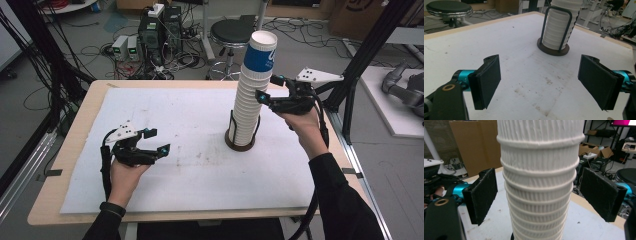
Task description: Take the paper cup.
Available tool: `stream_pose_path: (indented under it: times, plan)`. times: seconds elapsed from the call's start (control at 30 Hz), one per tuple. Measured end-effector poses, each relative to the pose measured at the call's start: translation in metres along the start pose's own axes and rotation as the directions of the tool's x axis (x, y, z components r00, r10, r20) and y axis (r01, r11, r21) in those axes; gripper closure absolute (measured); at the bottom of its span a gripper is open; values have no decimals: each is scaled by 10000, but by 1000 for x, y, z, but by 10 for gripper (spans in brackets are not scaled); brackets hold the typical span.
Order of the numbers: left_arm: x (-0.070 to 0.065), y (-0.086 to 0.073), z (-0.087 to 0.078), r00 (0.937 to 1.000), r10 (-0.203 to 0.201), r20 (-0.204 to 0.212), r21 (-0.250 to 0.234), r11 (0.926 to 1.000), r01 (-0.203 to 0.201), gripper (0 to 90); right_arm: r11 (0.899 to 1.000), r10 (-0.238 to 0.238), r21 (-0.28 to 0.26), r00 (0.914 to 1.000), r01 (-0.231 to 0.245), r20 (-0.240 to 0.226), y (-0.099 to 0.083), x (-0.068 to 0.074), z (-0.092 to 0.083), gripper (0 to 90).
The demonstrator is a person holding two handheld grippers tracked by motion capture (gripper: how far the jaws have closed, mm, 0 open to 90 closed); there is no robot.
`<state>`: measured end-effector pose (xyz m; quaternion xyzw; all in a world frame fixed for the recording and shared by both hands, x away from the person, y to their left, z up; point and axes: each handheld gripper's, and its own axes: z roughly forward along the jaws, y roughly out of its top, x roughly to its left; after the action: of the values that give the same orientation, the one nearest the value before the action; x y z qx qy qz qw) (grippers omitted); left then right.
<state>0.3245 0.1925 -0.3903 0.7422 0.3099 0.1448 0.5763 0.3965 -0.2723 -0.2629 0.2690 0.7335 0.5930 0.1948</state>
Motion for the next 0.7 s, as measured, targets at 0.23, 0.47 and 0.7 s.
stream_pose_path:
  times: [0.23,0.47,0.7]
  plan:
    - [0,0,0,10000,9,1,8,10000,-9,184,9998,-106,187,9999,105,62,9,1,10,139]
    - [-1,0,2,10000,3,32,20,10000,-3,184,9995,-118,296,9998,113,160,10,1,17,136]
    - [-3,1,4,10000,64,43,59,10000,-64,184,9994,-63,356,9996,53,279,11,1,18,137]
